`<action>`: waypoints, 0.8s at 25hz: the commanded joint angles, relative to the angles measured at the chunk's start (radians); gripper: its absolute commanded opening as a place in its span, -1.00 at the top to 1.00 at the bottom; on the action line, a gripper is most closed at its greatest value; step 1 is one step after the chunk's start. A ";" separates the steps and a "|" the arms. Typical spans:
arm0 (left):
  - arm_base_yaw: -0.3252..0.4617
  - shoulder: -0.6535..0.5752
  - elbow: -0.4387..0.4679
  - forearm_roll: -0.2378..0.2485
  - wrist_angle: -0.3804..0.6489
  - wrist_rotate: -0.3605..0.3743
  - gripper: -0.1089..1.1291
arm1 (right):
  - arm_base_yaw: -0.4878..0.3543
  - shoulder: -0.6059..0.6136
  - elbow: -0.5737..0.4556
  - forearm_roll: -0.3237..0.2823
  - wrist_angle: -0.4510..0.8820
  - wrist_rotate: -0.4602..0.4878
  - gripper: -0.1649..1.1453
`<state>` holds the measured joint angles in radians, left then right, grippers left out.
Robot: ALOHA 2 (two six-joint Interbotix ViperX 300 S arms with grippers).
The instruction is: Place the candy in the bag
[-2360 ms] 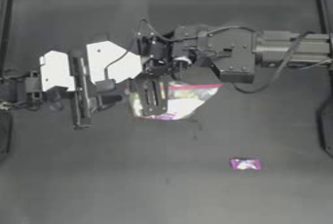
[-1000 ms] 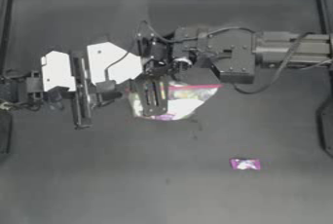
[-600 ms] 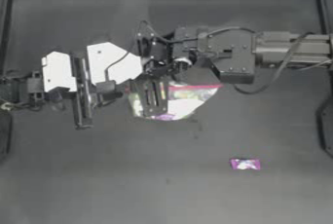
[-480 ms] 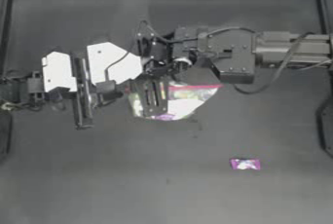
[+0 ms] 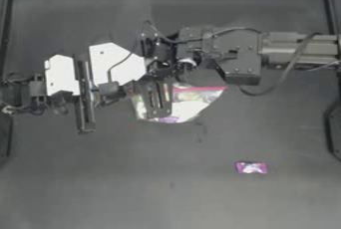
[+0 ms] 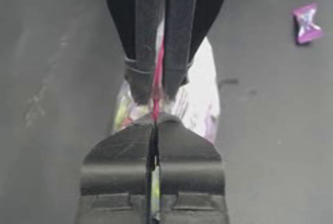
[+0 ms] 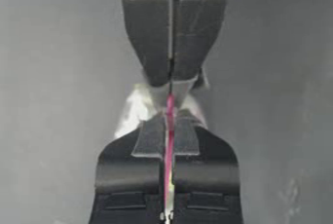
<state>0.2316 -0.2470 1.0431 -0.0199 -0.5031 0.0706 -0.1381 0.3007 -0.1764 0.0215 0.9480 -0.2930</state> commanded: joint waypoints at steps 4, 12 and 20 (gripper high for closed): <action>-0.011 -0.018 -0.023 0.006 -0.009 0.003 0.75 | 0.003 -0.048 -0.006 0.002 -0.005 0.002 0.65; -0.014 -0.040 -0.017 0.006 -0.008 0.005 0.75 | 0.002 -0.055 0.023 -0.005 -0.005 0.008 0.65; -0.014 -0.074 0.002 0.006 -0.009 0.005 0.75 | -0.006 -0.072 0.060 -0.005 -0.005 0.011 0.66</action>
<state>0.2163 -0.2700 1.0523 -0.0153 -0.5031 0.0736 -0.1396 0.2700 -0.1166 0.0184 0.9388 -0.2838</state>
